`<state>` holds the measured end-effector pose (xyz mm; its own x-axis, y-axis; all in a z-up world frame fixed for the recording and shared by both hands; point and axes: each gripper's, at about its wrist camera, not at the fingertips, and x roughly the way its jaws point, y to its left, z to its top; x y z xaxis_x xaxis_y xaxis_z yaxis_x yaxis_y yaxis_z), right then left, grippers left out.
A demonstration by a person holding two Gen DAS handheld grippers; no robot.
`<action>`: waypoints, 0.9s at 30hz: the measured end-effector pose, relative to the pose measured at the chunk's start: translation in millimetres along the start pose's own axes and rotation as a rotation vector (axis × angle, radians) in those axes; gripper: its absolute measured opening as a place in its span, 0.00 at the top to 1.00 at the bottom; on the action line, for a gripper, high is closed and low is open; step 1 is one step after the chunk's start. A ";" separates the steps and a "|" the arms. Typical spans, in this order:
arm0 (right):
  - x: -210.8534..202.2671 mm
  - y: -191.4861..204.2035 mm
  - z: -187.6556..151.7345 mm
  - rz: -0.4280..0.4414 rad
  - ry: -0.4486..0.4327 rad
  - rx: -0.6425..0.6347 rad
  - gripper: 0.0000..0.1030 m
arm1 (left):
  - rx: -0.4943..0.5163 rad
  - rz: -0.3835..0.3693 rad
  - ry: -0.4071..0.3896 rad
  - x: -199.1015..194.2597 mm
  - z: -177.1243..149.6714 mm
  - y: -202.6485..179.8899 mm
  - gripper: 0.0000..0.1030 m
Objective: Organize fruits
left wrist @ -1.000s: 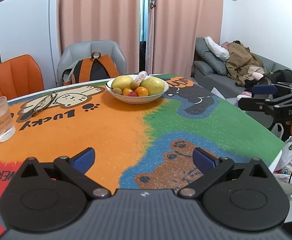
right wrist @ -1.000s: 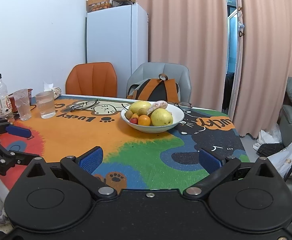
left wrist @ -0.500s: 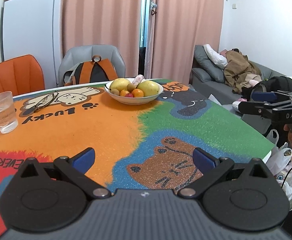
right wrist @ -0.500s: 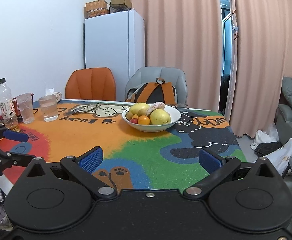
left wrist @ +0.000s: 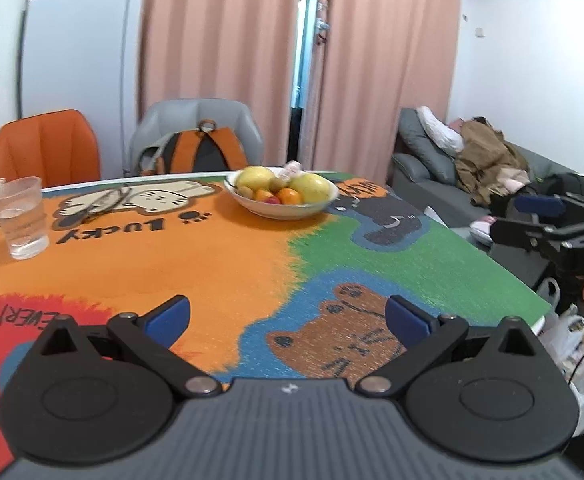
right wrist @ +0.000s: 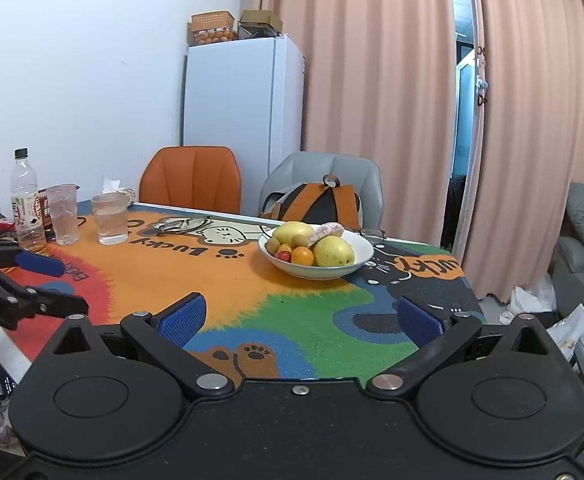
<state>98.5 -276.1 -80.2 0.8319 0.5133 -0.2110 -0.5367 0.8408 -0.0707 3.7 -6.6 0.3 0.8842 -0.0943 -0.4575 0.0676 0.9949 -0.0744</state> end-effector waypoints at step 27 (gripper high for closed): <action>2.9 -18.4 -6.3 -0.039 0.026 0.067 0.00 | -0.035 0.042 -0.045 -4.8 3.5 10.6 0.00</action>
<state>109.8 -291.1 -85.7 0.8477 0.4755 -0.2351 -0.4922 0.8704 -0.0143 1.8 4.6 4.9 0.9058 -0.0505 -0.4206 0.0147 0.9960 -0.0878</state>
